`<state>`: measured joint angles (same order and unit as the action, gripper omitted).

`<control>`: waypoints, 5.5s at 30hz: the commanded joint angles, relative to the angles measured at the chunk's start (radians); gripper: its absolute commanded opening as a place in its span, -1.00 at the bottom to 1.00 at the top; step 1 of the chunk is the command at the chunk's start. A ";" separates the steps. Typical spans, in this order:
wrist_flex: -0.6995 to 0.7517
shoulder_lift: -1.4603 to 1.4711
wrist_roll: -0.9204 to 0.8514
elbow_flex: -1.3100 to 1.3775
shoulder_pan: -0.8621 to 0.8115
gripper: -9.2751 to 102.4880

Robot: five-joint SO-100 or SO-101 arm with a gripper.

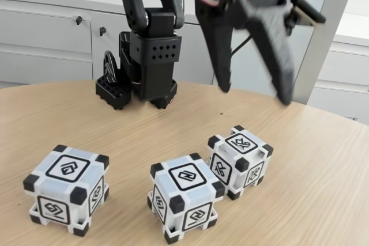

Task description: Stack cubes from left to right.

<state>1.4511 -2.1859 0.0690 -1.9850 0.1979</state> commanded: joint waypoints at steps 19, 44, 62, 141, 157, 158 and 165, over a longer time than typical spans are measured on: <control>-0.011 0.262 -0.314 0.040 0.006 -0.20; -0.051 0.449 -0.311 0.048 -0.005 -0.20; -0.227 0.514 -0.301 0.034 -0.005 -0.30; 0.025 -0.173 -0.279 0.031 -0.710 -0.83; 0.008 0.054 -0.285 0.040 -0.839 -0.83; 0.008 0.055 -0.285 0.038 -0.839 -0.83; 0.008 0.094 -0.299 0.044 -0.839 -0.83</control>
<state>1.4711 -2.0939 -0.2224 -1.9727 -0.6335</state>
